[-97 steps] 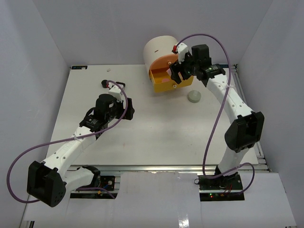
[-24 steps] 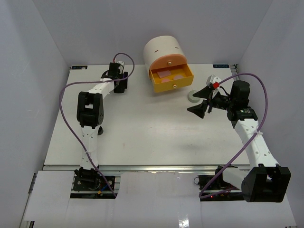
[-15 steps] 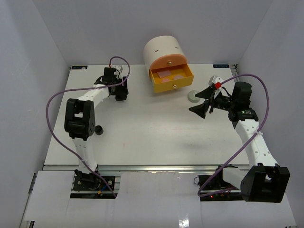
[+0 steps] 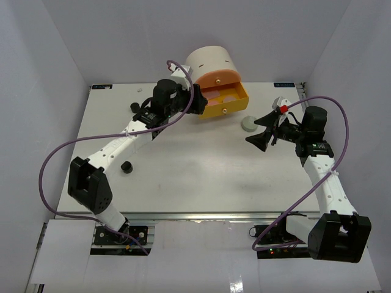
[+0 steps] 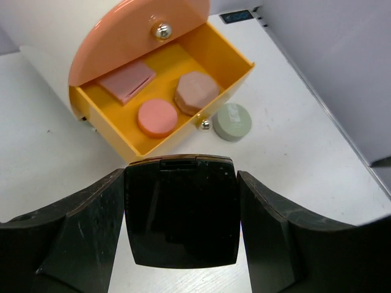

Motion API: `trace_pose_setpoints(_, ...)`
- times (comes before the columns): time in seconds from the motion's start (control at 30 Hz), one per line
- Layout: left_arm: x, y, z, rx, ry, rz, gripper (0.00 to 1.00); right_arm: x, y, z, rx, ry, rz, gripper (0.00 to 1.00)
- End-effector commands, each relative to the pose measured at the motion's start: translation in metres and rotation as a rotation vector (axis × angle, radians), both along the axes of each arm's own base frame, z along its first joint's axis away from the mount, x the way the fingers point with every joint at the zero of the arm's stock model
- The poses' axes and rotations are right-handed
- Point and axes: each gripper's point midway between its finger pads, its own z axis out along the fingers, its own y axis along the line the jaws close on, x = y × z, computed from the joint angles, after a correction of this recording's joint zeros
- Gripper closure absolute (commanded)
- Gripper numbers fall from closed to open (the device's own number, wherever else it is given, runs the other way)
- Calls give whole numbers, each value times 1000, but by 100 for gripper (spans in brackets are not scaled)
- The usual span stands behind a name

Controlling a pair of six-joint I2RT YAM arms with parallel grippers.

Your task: Organize the makeup

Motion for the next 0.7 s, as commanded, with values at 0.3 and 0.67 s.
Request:
trace_pose_setpoints(0.3, 94, -33, 15, 21, -127, 262, 82, 3, -8, 8, 9, -43, -23, 9)
trace_pose_setpoints(0.67, 121, -42, -4, 67, -142, 336, 39, 4, -10, 5, 11, -34, -27, 9)
